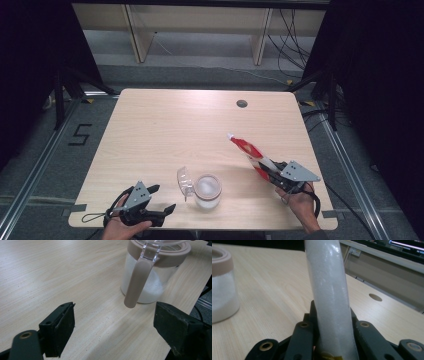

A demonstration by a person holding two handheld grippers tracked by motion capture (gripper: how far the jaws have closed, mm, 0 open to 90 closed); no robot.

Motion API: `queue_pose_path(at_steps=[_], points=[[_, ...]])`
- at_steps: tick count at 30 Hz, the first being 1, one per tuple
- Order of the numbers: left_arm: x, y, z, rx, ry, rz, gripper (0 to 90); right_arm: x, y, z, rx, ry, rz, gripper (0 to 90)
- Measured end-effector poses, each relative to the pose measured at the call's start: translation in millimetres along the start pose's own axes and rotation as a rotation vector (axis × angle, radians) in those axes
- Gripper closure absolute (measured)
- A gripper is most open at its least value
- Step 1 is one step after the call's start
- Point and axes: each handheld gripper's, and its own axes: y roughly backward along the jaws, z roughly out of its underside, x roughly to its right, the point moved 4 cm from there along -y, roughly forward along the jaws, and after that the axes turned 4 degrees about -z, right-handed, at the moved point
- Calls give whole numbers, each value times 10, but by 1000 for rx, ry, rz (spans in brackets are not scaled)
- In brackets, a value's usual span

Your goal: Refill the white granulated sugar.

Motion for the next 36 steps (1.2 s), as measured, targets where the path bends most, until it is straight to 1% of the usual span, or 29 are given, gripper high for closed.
queue_pose_path(at_steps=[2,3,5,7,10,11,12,14,15,16,17,18,19,20,21,22,23,24,25,26,27,28,29,30,31,33,34,35,36], points=[[0,-4,2,2,3,5,170,44,21,15,26,-39,21,772],[-2,-7,4,2,2,4,170,65,37,24,28,-48,7,772],[0,-6,3,2,0,5,170,85,42,37,41,-70,27,772],[1,-2,0,1,0,2,170,82,56,52,30,-65,24,772],[-1,-2,3,1,9,0,170,81,54,77,29,-79,15,772],[-7,0,1,1,-1,0,170,72,56,89,37,-103,9,772],[1,0,1,1,8,0,170,75,68,110,41,-135,-22,772],[2,-3,2,2,2,4,170,128,88,125,56,-147,6,773],[-2,-8,2,2,-7,6,170,121,110,143,54,-210,-23,773],[-2,-8,2,2,-7,6,170,121,110,143,54,-210,-23,773],[-5,-8,1,2,-9,6,170,125,125,150,54,-221,-13,773],[-5,-8,0,3,-8,6,170,147,140,156,47,-196,-5,773],[0,-10,1,4,3,5,170,150,162,167,55,-227,-9,773],[0,-10,1,4,3,5,170,150,162,167,55,-227,-9,773],[2,-10,3,2,-1,7,170,148,184,178,52,-239,13,772],[3,-12,3,3,1,6,170,133,206,185,49,-242,19,772],[3,-12,3,3,1,6,170,134,217,184,38,-243,9,770],[-3,-14,4,0,-1,3,170,134,217,184,38,-243,9,770],[0,-16,5,0,0,3,170,125,242,184,43,-271,34,768],[0,-16,5,0,0,3,170,125,242,184,43,-271,34,768],[11,-22,2,9,10,7,170,131,257,184,31,-268,23,767],[-5,-15,6,-3,-3,1,170,128,275,191,27,-275,42,765],[5,-26,2,8,10,8,170,124,298,193,22,-268,-6,764],[4,-23,3,2,7,0,170,119,319,199,12,-255,34,763],[1,-27,6,-1,2,5,170,90,332,198,13,-278,42,763],[7,-36,3,-4,-4,8,170,112,355,208,13,-229,31,761],[7,-36,3,-4,-4,8,170,112,355,208,13,-229,31,761],[3,-37,1,-2,-2,8,170,87,380,210,0,-284,39,759],[-4,-37,2,-3,-3,5,170,96,389,215,-5,-276,47,758]])
